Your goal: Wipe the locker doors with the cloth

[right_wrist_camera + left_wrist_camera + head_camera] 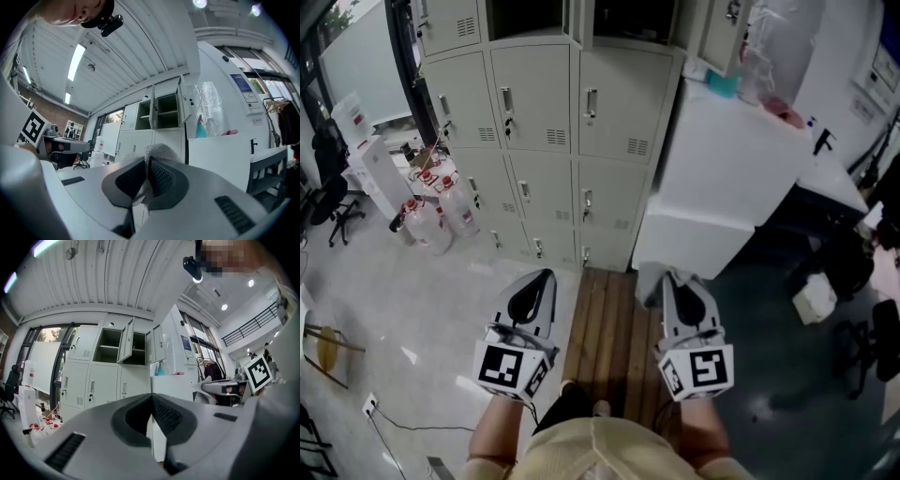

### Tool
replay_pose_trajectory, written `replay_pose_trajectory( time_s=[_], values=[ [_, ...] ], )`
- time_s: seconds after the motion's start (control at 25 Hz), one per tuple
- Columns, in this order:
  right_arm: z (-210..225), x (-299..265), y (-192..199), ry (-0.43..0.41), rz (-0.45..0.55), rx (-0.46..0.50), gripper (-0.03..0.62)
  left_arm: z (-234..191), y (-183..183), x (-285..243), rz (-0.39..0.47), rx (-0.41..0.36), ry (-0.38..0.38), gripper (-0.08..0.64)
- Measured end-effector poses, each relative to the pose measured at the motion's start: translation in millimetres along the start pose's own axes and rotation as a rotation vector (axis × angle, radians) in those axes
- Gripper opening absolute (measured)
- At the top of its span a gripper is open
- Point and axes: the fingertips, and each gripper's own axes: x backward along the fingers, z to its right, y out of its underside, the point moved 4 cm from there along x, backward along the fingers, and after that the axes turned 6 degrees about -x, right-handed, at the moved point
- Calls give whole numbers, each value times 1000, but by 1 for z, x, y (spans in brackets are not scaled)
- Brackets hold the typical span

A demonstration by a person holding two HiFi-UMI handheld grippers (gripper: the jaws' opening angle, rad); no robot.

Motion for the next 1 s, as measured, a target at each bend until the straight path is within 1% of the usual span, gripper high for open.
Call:
replay_pose_trajectory(
  time_s=[0.24,0.44,0.56,0.76,1.0],
  values=[
    [23,-46,-8,7,12,21,5,-28,-1,-44,22,10,-38,-3],
    [34,-104,-12,8,31,59,5,-65,3,-88,36,17,-46,-3],
    [36,-147,-16,0,42,77,5,-91,3,-114,48,7,-48,-3],
    [28,-220,-24,-7,61,69,5,-137,3,-149,59,-7,-39,-3],
    [22,-293,-34,-17,110,113,5,-185,3,-185,83,-26,-52,-3]
  ],
)
